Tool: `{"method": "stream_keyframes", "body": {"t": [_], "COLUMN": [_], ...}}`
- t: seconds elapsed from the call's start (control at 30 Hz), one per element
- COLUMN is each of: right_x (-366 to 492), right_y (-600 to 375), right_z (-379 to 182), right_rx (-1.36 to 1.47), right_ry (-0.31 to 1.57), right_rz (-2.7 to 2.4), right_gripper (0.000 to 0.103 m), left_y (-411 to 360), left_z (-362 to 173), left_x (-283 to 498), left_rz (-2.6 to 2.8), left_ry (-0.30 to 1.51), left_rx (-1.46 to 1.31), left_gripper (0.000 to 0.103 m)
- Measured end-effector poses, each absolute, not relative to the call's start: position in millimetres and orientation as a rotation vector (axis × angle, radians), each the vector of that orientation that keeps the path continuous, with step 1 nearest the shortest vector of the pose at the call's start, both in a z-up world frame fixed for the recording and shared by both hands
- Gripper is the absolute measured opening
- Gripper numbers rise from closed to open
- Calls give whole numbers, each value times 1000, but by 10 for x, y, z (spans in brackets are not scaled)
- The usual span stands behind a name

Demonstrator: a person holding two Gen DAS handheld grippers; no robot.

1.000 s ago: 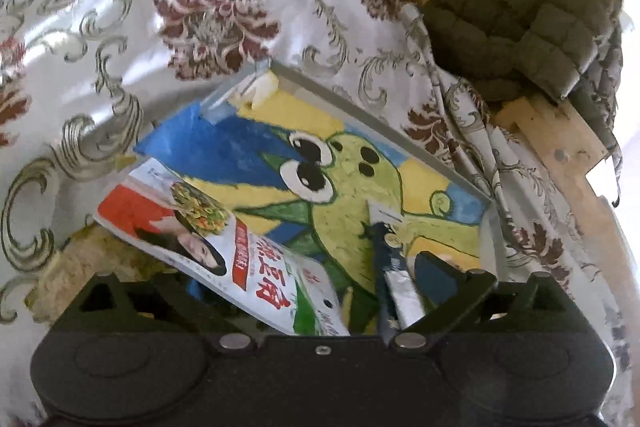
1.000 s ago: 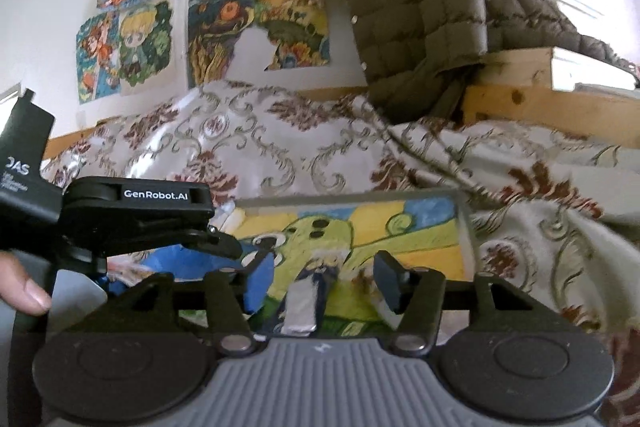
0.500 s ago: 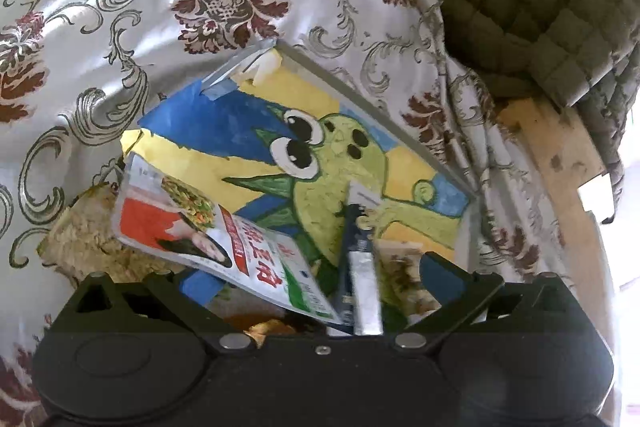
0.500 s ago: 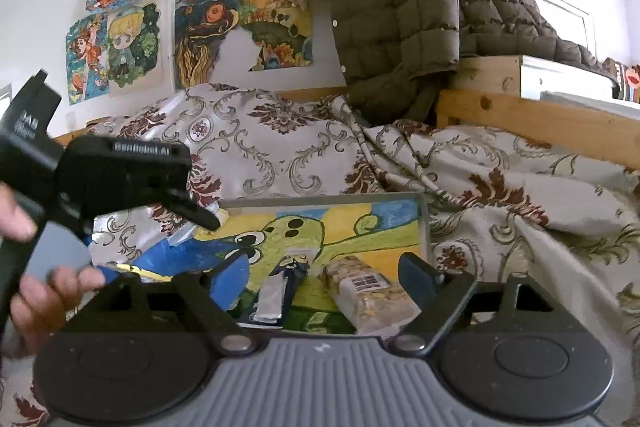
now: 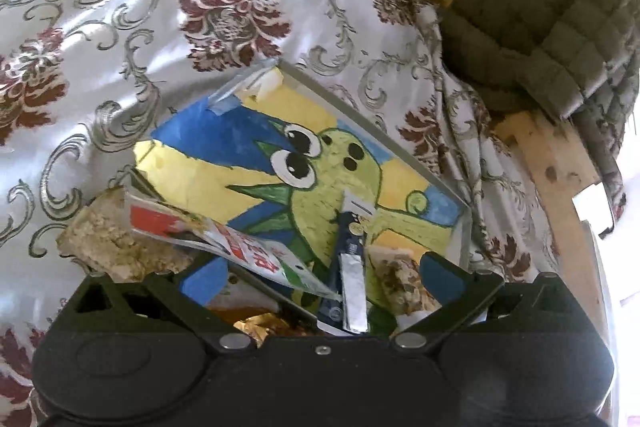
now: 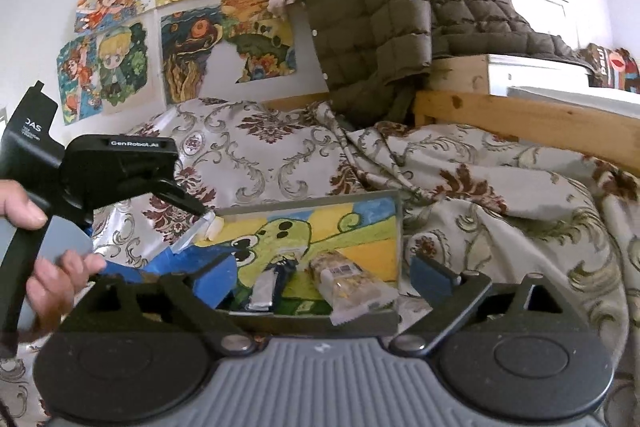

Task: Organize snacks
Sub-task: 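Withdraw both open tools from the tray back over the loose snacks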

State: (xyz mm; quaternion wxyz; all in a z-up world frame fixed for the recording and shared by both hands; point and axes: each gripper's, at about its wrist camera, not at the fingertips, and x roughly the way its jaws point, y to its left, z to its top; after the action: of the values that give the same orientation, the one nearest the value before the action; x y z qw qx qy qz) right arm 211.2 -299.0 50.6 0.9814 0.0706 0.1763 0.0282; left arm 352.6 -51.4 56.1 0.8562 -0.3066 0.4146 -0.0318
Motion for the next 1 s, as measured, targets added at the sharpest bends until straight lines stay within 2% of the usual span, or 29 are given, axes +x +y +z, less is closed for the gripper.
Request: {"method": "stream_keyframes", "body": {"t": [0.53,1.0], "right_x": [1710,1002], "right_y": [-3124,-3275], "right_z": [446,493], "right_rx": [197,227], "right_ry": [396,328], "right_rz": [32,-27], "right_gripper": [99,102], "left_y": [-691,-801], "left_z": [635,809], "left_x": [2860,1656], "left_rz": [-142,-174], "left_ry": [881,617], "left_rx": [-571,-333], "left_gripper": [102,102]}}
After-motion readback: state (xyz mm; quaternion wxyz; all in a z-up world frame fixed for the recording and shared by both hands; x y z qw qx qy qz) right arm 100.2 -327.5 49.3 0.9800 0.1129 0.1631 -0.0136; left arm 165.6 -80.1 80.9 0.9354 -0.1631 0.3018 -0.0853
